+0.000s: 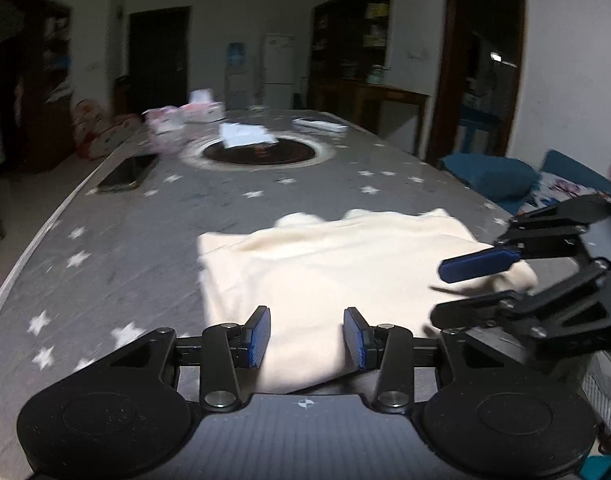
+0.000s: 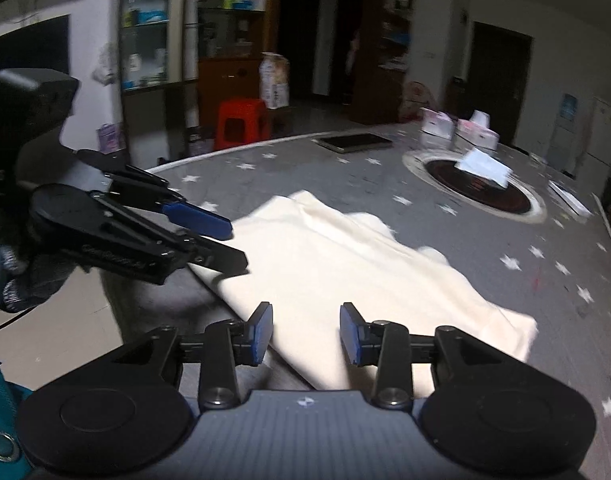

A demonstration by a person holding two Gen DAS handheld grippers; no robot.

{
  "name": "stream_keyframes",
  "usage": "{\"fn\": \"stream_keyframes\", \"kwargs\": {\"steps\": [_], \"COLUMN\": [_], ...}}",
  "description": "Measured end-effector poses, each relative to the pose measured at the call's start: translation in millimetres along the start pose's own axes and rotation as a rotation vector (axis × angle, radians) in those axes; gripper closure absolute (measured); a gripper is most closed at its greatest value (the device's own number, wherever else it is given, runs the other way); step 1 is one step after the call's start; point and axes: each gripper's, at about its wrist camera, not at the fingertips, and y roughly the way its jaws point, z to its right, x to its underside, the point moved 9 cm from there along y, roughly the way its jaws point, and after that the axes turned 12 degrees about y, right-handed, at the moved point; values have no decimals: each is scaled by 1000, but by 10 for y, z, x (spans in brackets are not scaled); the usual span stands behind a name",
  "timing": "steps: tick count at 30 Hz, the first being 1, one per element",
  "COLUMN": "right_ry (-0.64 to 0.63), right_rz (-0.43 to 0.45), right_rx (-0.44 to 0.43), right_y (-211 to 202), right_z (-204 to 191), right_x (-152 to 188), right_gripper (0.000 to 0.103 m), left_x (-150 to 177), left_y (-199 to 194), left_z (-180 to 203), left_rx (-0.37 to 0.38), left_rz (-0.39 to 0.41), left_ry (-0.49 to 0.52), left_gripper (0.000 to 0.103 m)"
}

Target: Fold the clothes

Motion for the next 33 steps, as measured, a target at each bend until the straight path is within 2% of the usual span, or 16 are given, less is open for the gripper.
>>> {"fn": "stream_keyframes", "kwargs": {"steps": [6, 11, 15, 19, 21, 23, 28, 30, 33], "right_ry": [-73, -129, -188, -257, -294, -327, -377, -363, -299], "right_rz": [-14, -36, -42, -55, -63, -79, -94, -92, -77], "right_rx": [-49, -69, -93, -115, -126, -126, -96, -86, -93], "right_y": [104, 192, 273, 404, 477, 582, 747, 751, 707], "right_z": [-236, -384, -551, -741, -840, -915, -974, -953, -879], "right_x": [-74, -115, -169, -172, -165, -131, -71, -78, -157], "right_gripper": [66, 66, 66, 66, 66, 66, 67, 80, 87], "left_x": [166, 142, 119, 144, 149, 137, 95, 82, 75], "left_y": [-19, -137, -217, -242, -252, -248, -192, -145, -56], "left_z": [-169, -312, -588, -843, -929, -968, -976, -959, -931], "left_rx": [-16, -34, -94, -127, -121, -104, -60, -33, 23], "left_rz": [-19, 5, 11, 3, 1, 4, 2, -2, -12], "left_ry": [-63, -100, -157, -260, -310, -344, -382, -406, -467], "left_gripper": [58, 57, 56, 46, 42, 34, 29, 28, 28]}}
